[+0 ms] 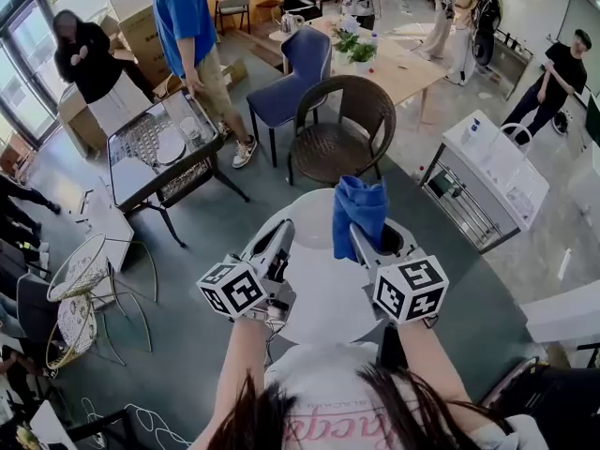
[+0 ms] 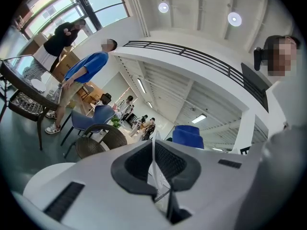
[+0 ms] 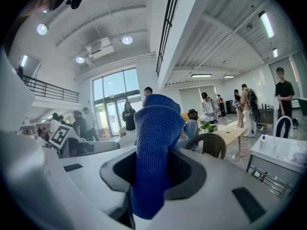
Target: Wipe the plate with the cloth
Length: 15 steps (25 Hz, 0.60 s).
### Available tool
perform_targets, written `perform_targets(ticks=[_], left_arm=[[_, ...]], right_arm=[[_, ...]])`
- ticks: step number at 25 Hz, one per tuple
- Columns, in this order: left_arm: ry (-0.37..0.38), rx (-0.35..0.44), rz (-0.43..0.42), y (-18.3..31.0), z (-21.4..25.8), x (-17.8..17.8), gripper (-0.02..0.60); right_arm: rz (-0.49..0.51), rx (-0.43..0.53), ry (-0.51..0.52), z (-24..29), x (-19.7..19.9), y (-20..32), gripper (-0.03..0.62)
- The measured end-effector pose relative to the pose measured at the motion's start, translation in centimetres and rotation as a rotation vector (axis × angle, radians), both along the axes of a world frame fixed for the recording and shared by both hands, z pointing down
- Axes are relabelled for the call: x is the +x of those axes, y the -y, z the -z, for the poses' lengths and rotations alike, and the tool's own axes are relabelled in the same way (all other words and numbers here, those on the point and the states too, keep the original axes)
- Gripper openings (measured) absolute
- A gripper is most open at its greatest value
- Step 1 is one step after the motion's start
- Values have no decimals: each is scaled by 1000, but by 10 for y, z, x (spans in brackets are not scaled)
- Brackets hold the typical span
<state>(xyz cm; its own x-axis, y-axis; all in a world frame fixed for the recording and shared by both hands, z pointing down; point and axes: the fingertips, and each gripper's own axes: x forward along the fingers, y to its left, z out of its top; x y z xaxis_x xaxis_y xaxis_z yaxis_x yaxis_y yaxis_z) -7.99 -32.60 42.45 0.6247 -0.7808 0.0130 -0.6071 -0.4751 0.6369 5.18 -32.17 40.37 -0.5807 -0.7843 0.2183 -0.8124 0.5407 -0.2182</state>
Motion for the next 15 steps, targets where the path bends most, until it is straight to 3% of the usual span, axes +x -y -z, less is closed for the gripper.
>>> perform_targets(ticks=[3,7,11,15], left_arm=[[-27,2,10,3,4,-3,21],[-57,4,13,4,10,-7,21],[-58,-4,29,5,9,-15,23],[-68,-11,43,3,8,-24,23]], right_arm=[[126,8,6,0,-43,-16,132],[260,31,-70,-18,-86,-23,132],[265,4,-109,-35,-90,-13,132],[203,-43,-143,-52,-66,-1,132]])
